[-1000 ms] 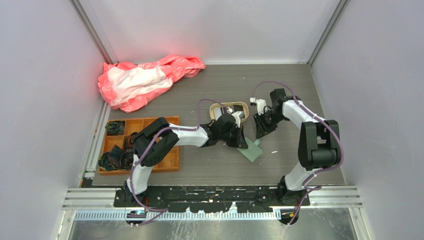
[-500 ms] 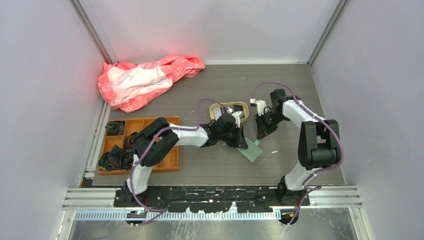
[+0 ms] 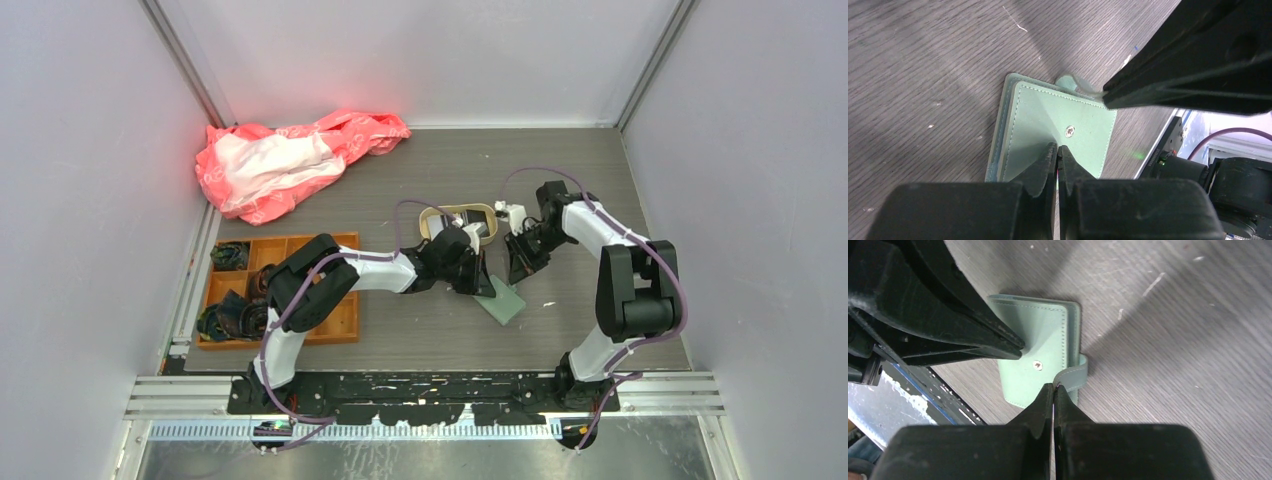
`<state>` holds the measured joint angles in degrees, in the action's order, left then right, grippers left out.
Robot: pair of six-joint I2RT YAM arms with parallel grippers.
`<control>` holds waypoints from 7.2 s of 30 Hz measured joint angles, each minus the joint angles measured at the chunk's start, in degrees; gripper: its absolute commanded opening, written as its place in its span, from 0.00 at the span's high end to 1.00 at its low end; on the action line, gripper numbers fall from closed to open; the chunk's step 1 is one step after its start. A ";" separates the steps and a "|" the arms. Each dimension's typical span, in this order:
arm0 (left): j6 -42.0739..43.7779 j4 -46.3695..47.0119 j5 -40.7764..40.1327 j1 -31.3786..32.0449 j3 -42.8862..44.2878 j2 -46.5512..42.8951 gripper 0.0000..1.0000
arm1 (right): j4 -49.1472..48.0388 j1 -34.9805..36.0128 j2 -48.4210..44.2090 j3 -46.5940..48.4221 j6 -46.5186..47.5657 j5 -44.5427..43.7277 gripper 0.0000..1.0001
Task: Put the credit cards into the card holder
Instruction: Close the card holder at the center of the board.
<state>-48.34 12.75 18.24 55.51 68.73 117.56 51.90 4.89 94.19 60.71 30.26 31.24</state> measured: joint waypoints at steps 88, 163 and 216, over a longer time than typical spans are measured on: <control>1.07 5.46 -3.65 -1.86 -20.04 -12.74 0.75 | -8.57 17.14 -9.90 -12.46 21.75 1.07 0.79; -0.50 -3.43 -6.88 -0.74 -18.88 -21.81 0.69 | -9.22 17.14 -7.74 -7.98 10.78 -1.46 0.99; -8.33 9.18 5.86 -3.08 -20.02 -11.15 0.92 | -8.26 19.54 -11.82 -14.34 17.05 0.76 0.77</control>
<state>-56.66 21.93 24.10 52.42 48.71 106.41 43.64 24.43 82.37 46.37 47.31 32.01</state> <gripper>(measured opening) 0.083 0.197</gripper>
